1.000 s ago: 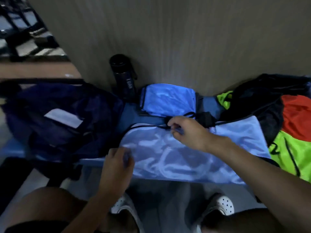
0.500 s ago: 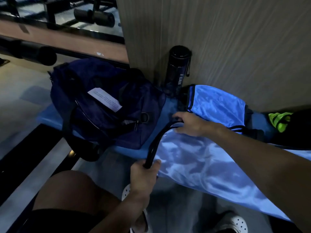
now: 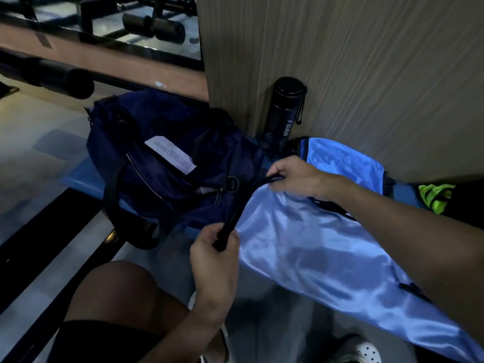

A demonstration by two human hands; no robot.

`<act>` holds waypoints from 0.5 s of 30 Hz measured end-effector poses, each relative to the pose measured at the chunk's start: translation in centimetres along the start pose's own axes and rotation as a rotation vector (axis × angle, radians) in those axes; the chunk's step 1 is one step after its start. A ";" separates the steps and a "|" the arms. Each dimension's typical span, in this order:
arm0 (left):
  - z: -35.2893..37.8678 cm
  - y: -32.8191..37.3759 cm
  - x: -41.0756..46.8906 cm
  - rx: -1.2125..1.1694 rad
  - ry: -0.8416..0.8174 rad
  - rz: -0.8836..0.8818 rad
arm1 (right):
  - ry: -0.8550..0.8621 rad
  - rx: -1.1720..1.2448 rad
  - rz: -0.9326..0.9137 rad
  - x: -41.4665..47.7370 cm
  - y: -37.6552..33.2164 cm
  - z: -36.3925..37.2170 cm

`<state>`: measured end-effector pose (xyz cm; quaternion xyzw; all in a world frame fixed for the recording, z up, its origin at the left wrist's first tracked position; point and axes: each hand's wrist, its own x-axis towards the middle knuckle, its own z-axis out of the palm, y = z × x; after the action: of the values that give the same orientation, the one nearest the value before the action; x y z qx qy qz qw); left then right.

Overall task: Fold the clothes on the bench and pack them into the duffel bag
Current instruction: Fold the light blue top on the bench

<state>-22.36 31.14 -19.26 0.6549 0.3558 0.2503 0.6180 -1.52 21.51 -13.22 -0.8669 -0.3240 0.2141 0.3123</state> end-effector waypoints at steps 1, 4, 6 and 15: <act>-0.2 0.7 0.0 0.004 -0.007 0.052 | 0.001 0.024 -0.014 -0.1 -0.4 -0.6; -0.2 2.6 -0.9 -0.007 -0.082 0.182 | -0.020 -0.004 -0.028 -1.3 -0.7 -2.7; 0.2 3.0 -2.1 0.010 -0.164 0.272 | -0.005 -0.090 -0.033 -2.4 0.2 -3.8; 6.1 1.4 -7.7 0.216 -0.597 0.675 | 0.124 -0.217 -0.094 -10.7 8.7 -6.3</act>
<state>-22.27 21.35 -17.64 0.8381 -0.0468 0.1993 0.5057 -1.62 6.38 -12.84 -0.8911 -0.3656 0.1091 0.2456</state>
